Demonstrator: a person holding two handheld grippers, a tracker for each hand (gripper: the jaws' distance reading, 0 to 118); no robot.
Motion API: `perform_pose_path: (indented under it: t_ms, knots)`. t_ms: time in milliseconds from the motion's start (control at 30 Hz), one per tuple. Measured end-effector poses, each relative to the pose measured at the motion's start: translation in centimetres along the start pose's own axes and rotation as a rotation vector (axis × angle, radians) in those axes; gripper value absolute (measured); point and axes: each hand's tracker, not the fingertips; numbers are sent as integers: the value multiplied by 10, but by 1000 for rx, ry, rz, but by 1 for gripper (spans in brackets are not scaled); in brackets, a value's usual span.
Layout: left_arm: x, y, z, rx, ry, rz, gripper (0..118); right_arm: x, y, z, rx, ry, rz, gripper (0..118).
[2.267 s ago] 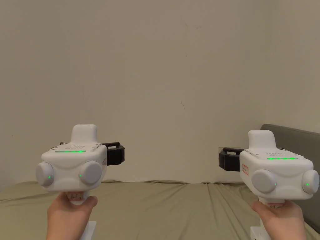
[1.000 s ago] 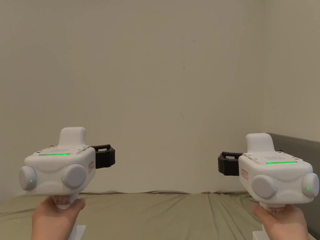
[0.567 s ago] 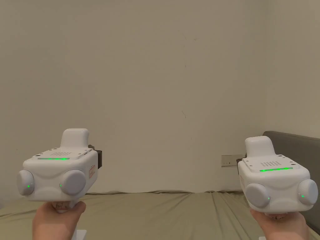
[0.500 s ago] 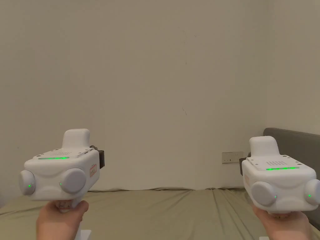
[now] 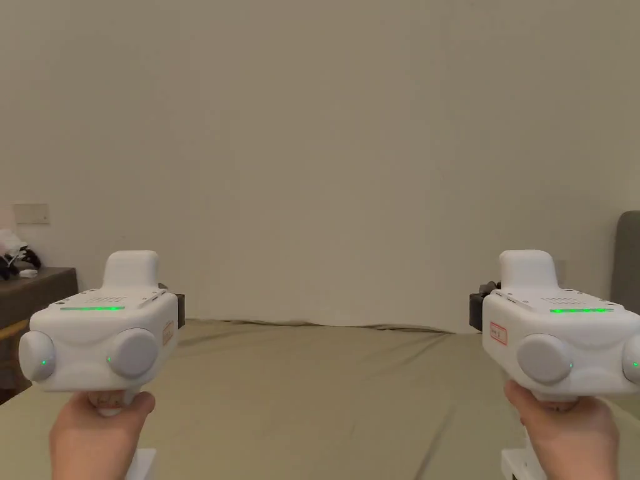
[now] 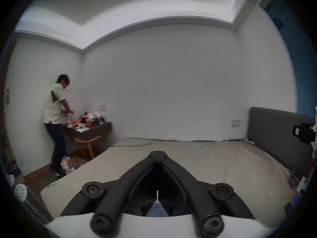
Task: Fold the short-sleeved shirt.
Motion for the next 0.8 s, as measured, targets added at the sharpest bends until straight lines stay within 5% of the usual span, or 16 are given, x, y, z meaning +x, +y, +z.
perform_pose_path:
  t_ms: [200, 367, 533, 667, 700, 733, 800]
  knots:
    - [-128, -10, 47, -39, 266, 9, 0, -149, -9, -33, 3, 235, -82, 3]
    - [-201, -19, 89, -51, 424, 14, 0, -242, -13, -37, -9, 400, -14, 3]
    - [-226, -35, 84, -93, 462, 26, 0, -278, -21, -38, -13, 468, 7, 3]
    - [-219, -65, 50, -187, 271, 133, 3, -274, -32, -47, -21, 461, 73, 3]
    - [-215, -78, 37, -226, 219, 166, 31, -270, -35, -54, -37, 461, 90, 3]
    - [-210, -90, 23, -273, 181, 194, 92, -266, -39, -57, -51, 455, 105, 3]
    - [-193, -133, -16, -411, 118, 247, 104, -258, -50, -75, -95, 426, 131, 3]
